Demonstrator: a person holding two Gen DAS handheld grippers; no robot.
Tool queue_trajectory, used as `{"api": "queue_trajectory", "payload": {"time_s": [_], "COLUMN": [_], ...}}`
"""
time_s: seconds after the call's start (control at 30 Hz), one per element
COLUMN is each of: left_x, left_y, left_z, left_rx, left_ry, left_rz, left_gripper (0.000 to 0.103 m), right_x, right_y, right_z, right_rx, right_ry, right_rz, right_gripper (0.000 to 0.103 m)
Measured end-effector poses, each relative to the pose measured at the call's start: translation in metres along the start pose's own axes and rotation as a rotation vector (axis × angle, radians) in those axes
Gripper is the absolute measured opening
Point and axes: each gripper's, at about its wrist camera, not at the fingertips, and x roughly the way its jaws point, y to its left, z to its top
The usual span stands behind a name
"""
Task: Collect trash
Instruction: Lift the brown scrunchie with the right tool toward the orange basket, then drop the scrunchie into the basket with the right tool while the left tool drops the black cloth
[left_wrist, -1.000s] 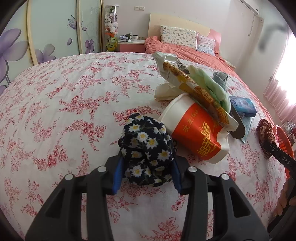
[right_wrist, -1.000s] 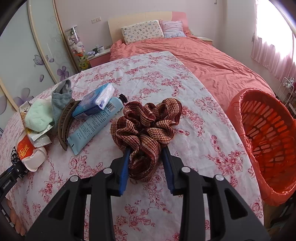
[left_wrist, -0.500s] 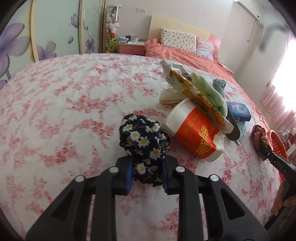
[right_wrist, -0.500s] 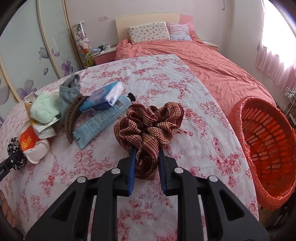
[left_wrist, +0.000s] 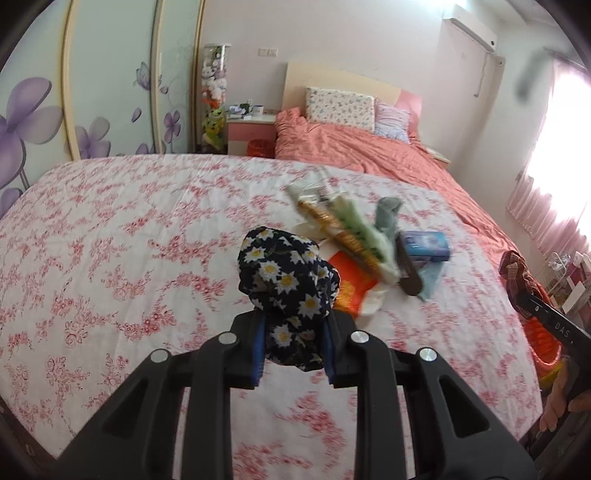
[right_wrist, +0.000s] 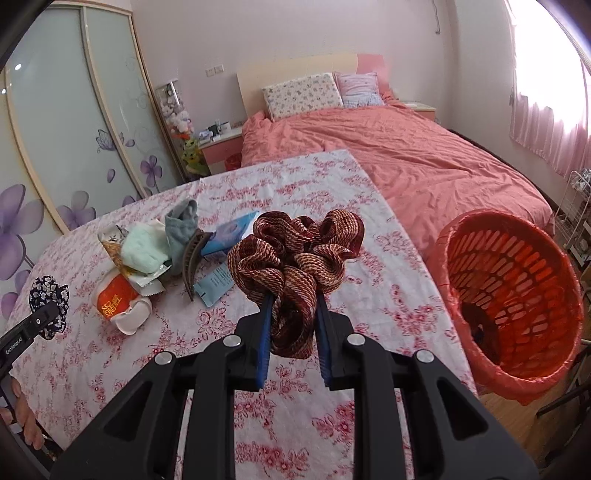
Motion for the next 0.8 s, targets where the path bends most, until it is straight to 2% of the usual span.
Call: {"api": "queue_trajectory", "payload": {"time_s": [0.43,0.8], "left_x": [-0.034,-0.037], "left_y": [-0.082,-0.198], "left_z": [0.003,0.0], "left_rx": [0.117,0.216], "left_ry": [-0.057,-0.057], "left_rz": [-0.123,-0.329], "left_gripper": [0.025,0.025], "right_x": [-0.052,-0.085], "right_y": [-0.037,-0.097], "right_z": [-0.001,-0.002], "right_rx": [0.069,0.167], "right_ry": [-0.115,-0.206], "right_rz": [-0.022,-0.092], "right_gripper": [0.021,0.021]}}
